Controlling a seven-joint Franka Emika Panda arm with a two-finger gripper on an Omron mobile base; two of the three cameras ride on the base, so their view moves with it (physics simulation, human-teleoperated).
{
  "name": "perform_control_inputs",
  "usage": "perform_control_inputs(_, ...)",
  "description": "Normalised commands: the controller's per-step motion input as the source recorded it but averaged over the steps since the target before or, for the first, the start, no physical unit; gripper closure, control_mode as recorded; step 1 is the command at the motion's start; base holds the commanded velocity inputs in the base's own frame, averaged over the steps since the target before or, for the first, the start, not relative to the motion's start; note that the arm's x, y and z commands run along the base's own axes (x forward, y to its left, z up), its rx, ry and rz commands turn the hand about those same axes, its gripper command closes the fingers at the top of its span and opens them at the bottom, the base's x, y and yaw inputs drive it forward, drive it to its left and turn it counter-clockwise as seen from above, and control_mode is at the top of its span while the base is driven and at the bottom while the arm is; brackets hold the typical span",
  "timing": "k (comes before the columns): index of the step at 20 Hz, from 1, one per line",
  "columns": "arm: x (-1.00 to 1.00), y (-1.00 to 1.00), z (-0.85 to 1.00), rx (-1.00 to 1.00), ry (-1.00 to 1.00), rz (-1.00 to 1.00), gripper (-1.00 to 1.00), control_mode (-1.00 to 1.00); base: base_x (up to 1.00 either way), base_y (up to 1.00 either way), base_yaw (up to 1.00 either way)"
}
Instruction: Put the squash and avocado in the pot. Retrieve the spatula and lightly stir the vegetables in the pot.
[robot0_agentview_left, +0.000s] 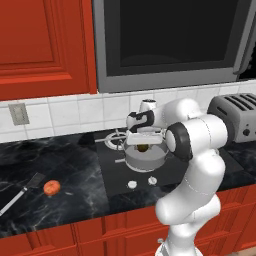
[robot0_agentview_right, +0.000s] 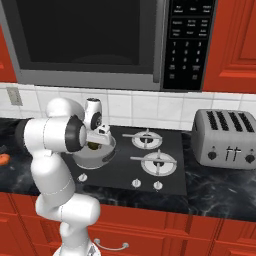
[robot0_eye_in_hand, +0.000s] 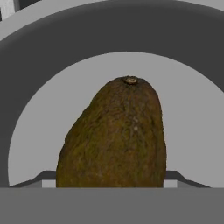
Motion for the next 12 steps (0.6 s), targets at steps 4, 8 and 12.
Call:
perform_control_inputs(4,-0.02,0.0,0.0,0.0,0.0,0.0,-1.0,-1.0,0.0,0.0,0.0)
perform_control_inputs(8,0.0,0.0,0.0,0.0,0.0,0.0,-1.0,-1.0,0.0,0.0,0.0)
perform_control_inputs(12,-0.02,0.0,0.0,0.0,-0.01,0.0,-1.0,-1.0,0.0,0.0,0.0)
